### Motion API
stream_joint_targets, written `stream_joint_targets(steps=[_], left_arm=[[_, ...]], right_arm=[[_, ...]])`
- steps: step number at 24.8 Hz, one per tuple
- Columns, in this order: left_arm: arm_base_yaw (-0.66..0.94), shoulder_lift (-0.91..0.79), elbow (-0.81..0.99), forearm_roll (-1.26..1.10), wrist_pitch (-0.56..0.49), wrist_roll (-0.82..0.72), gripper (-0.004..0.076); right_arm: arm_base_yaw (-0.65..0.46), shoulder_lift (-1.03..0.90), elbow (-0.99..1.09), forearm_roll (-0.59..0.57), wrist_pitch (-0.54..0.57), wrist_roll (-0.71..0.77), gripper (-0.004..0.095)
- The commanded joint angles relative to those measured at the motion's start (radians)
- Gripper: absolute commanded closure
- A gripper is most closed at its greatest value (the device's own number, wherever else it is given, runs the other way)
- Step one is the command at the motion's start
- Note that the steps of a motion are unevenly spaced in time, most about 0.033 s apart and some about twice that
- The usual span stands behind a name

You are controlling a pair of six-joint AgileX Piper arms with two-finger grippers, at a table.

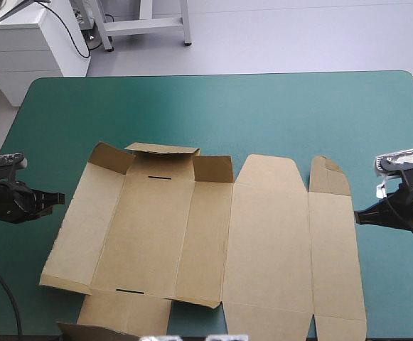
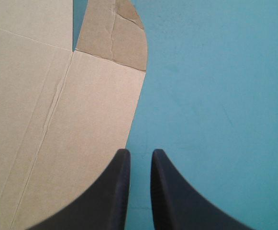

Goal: Fold the box

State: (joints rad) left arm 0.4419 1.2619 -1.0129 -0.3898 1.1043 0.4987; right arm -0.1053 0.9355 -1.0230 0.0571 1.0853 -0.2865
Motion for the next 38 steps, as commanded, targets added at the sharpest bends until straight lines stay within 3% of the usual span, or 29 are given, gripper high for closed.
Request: stream_joint_targets(steps=[1, 4, 6, 7, 8, 9, 11, 14, 18, 30, 38], left_arm=[[0.002, -0.019, -0.031, -0.022, -0.015, 0.004, 0.0708], [0.002, -0.019, -0.031, -0.021, -0.015, 0.004, 0.0692], [0.002, -0.012, -0.031, -0.019, -0.004, 0.004, 0.0637], [0.002, 0.0, -0.031, -0.019, 0.004, 0.004, 0.0537], [0.002, 0.004, -0.031, -0.023, 0.004, 0.004, 0.0486], [0.002, 0.018, -0.031, -0.03, 0.011, 0.004, 0.0342], [0.0, 0.039, -0.028, -0.03, 0.021, -0.014, 0.0204], [0.0, 0.087, -0.027, -0.024, 0.113, -0.012, 0.0199], [0.0, 0.118, -0.02, -0.022, 0.149, -0.006, 0.0199], [0.0, 0.12, 0.141, -0.103, 0.091, 0.094, 0.0232], [0.0, 0.15, 0.143, -0.177, 0.131, 0.13, 0.0251]], right_arm=[[-0.007, -0.006, -0.023, 0.011, -0.054, -0.002, 0.0766], [-0.007, -0.006, -0.023, 0.02, -0.056, -0.002, 0.0766], [-0.007, -0.006, -0.023, 0.032, -0.056, -0.002, 0.0767], [-0.007, -0.006, -0.023, 0.039, -0.063, -0.004, 0.0767], [-0.007, -0.006, -0.023, 0.041, -0.067, -0.008, 0.0766], [-0.007, -0.006, -0.023, 0.043, -0.079, -0.008, 0.0766], [-0.007, -0.006, -0.023, 0.043, -0.088, -0.008, 0.0767], [-0.007, -0.006, -0.023, 0.043, -0.088, -0.012, 0.0767], [-0.007, -0.006, -0.023, 0.043, -0.088, -0.012, 0.0767], [-0.007, -0.006, -0.023, 0.043, -0.094, -0.014, 0.0767], [-0.007, -0.006, -0.023, 0.046, -0.094, -0.014, 0.0767]])
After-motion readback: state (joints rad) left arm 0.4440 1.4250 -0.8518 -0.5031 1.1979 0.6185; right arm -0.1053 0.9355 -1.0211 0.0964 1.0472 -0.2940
